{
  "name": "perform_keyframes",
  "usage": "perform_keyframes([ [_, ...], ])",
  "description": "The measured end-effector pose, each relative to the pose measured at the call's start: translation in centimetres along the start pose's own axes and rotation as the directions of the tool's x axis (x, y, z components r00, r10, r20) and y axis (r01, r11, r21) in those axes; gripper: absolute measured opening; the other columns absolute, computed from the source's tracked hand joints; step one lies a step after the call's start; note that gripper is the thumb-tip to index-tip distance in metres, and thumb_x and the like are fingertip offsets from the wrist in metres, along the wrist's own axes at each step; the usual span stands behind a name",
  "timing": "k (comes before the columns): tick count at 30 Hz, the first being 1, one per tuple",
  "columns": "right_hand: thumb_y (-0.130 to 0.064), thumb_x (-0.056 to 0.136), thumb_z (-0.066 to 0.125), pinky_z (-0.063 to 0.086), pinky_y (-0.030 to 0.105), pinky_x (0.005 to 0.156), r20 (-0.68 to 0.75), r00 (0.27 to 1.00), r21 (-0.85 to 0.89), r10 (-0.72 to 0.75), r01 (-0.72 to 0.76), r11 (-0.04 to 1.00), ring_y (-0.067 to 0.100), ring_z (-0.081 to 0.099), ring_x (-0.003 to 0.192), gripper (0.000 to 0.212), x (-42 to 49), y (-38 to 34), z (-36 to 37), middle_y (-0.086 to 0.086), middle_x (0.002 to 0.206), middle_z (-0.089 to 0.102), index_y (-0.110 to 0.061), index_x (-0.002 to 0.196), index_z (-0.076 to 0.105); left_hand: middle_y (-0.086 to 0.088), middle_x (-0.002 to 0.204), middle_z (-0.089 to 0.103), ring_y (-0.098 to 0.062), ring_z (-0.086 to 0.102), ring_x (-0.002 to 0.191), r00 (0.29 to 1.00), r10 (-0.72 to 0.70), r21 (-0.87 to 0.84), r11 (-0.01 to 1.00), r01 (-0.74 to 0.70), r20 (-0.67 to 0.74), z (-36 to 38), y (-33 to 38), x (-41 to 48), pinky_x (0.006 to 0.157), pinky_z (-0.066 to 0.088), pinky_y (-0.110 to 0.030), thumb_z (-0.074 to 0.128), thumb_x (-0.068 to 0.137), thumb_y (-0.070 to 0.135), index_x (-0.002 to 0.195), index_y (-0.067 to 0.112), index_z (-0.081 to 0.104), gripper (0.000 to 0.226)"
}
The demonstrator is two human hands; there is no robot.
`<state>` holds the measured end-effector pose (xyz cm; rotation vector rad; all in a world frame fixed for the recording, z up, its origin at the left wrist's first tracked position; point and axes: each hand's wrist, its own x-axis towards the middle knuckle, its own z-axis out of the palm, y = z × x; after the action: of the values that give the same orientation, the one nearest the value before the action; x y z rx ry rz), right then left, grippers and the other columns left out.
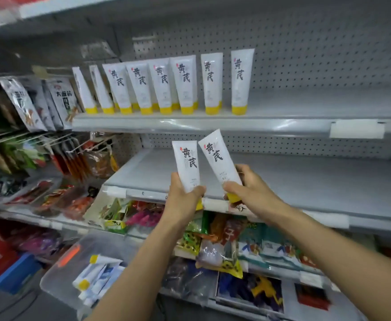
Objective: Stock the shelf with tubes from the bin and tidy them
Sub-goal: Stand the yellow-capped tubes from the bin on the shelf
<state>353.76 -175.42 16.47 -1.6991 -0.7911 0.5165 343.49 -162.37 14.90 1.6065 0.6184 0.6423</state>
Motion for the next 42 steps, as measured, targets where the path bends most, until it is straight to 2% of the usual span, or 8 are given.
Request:
perform_keyframes([
  [4,-0.016,0.092,0.061,0.056,0.039,0.078,-0.136,0.987,0.061,-0.089,0.098,0.993,0.024,0.066,0.098,0.025,0.4,-2.7,-3.5,0.001,0.110,0.064,-0.020,0.114,0.050,-0.006,0.111,0.056,-0.024,0.060,0.097,0.997,0.058,-0.009,0.998,-0.058,0.058,2.8,4.2,1.1,0.073,0.061,-0.041,0.059,0.091,0.013,0.120,0.022,0.040,0.036],
  [7,-0.012,0.088,0.067,0.054,0.021,0.072,-0.252,0.955,0.073,-0.158,0.181,0.981,0.012,0.064,0.098,0.029,1.5,-4.7,-6.0,-0.001,0.112,0.065,-0.018,0.113,0.053,-0.006,0.103,0.054,-0.021,0.055,0.088,0.994,0.071,-0.059,0.996,-0.066,0.083,4.8,6.8,2.4,0.074,0.059,-0.047,0.051,0.091,0.009,0.114,0.021,0.040,0.028],
  [10,-0.012,0.087,0.069,0.051,0.015,0.068,-0.328,0.923,0.014,-0.199,0.216,0.976,0.010,0.063,0.098,0.038,2.9,-6.7,-8.7,-0.003,0.111,0.064,-0.015,0.120,0.052,-0.005,0.108,0.052,-0.024,0.055,0.090,0.993,0.067,-0.094,0.994,-0.059,0.093,6.3,8.8,3.9,0.077,0.057,-0.053,0.042,0.093,0.011,0.122,0.019,0.038,0.030],
  [13,-0.012,0.084,0.071,0.052,0.020,0.076,-0.375,0.900,-0.057,-0.221,0.216,0.975,0.009,0.064,0.096,0.044,5.2,-8.1,-11.3,-0.005,0.108,0.065,-0.016,0.124,0.052,-0.003,0.115,0.052,-0.025,0.055,0.094,0.989,0.113,-0.085,0.991,-0.105,0.096,7.4,9.8,5.3,0.077,0.057,-0.051,0.043,0.094,0.010,0.123,0.020,0.035,0.032],
  [17,-0.009,0.078,0.075,0.054,0.039,0.091,-0.449,0.874,-0.099,-0.187,0.159,0.982,0.020,0.065,0.102,0.045,9.5,-8.8,-13.6,0.003,0.111,0.066,-0.015,0.118,0.055,-0.002,0.112,0.054,-0.023,0.056,0.094,0.981,0.172,-0.068,0.984,-0.166,0.085,7.8,10.1,7.3,0.082,0.056,-0.049,0.050,0.092,0.008,0.125,0.020,0.038,0.037],
  [22,-0.009,0.073,0.077,0.053,0.043,0.092,-0.473,0.865,-0.221,-0.168,0.068,0.973,0.025,0.063,0.104,0.053,14.5,-8.5,-14.6,0.007,0.113,0.064,-0.010,0.121,0.054,-0.001,0.118,0.056,-0.020,0.058,0.104,0.974,0.214,-0.044,0.976,-0.211,0.075,8.0,10.4,9.7,0.093,0.053,-0.049,0.058,0.090,0.009,0.134,0.019,0.037,0.050],
  [32,-0.009,0.079,0.075,0.051,0.039,0.092,-0.468,0.872,-0.322,-0.144,-0.016,0.947,0.028,0.062,0.106,0.050,19.3,-7.3,-15.2,0.009,0.117,0.063,-0.009,0.123,0.053,0.009,0.113,0.055,-0.004,0.057,0.100,0.947,0.304,-0.045,0.953,-0.301,0.100,7.9,10.4,12.7,0.085,0.052,-0.027,0.062,0.090,0.011,0.132,0.023,0.036,0.051],
  [42,-0.016,0.081,0.075,0.047,0.034,0.084,-0.452,0.885,-0.372,-0.110,-0.075,0.925,0.027,0.059,0.107,0.053,19.9,-7.1,-15.4,0.010,0.122,0.060,-0.006,0.125,0.048,0.006,0.118,0.057,-0.012,0.060,0.105,0.950,0.300,-0.098,0.951,-0.292,0.088,8.0,10.3,13.4,0.085,0.056,-0.032,0.065,0.089,0.013,0.129,0.028,0.037,0.050],
])
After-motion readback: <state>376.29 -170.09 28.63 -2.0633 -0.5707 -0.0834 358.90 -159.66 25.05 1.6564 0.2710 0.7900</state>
